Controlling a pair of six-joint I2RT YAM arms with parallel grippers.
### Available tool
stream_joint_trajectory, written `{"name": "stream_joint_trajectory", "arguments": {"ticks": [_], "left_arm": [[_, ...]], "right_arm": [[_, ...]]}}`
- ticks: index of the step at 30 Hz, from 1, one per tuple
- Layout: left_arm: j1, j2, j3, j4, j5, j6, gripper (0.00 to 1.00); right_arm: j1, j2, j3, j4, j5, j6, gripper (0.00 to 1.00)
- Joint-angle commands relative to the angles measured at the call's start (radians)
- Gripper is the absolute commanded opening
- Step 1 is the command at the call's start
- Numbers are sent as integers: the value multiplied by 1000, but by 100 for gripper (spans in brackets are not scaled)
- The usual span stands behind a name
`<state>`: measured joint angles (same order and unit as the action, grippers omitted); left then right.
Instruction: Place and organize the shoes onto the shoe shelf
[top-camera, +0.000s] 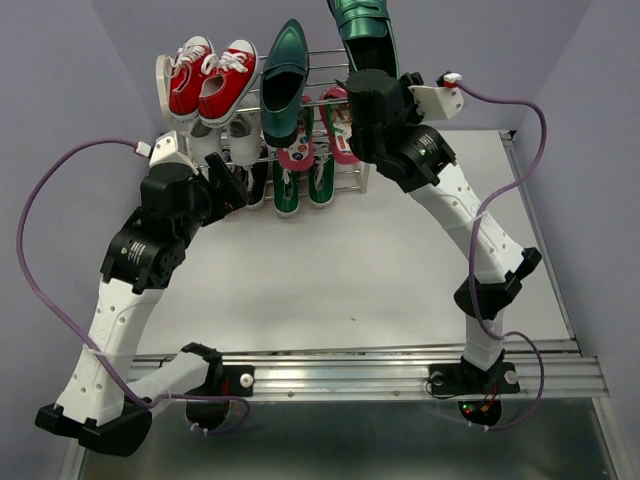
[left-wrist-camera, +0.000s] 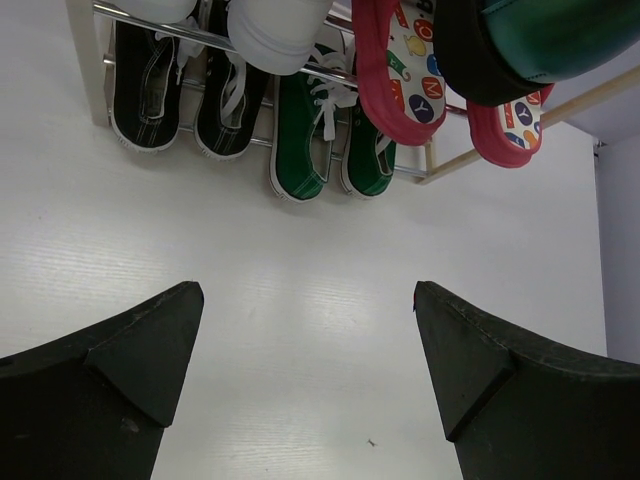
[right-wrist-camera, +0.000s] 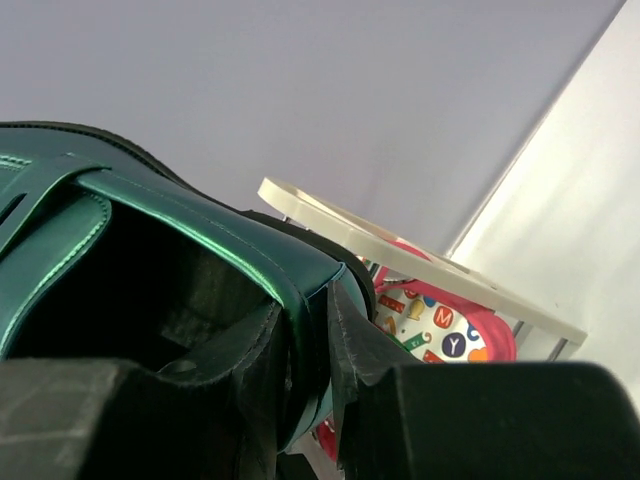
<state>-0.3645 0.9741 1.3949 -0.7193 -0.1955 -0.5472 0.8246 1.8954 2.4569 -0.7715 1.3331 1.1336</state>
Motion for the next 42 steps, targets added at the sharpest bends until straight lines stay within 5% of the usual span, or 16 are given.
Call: {"name": "stream_joint_trajectory", "arguments": {"ticks": [1, 30, 35, 38, 42], "left_arm": [[-2, 1, 27, 14, -15, 24, 99], [-2, 52, -11, 43, 22, -11, 99], [-2, 69, 3, 47, 34, -10, 99], [-2, 77, 10, 41, 39, -11, 99], [-1, 71, 3, 41, 42, -19, 99]], "right_arm": [[1, 30, 85, 196, 104, -1, 25], [-78, 91, 77, 212, 97, -38, 31], [-78, 94, 62, 245, -36, -58, 45], [-78, 128, 102, 253, -113, -78, 67], [-78, 127, 85, 285, -216, -94, 84]]}}
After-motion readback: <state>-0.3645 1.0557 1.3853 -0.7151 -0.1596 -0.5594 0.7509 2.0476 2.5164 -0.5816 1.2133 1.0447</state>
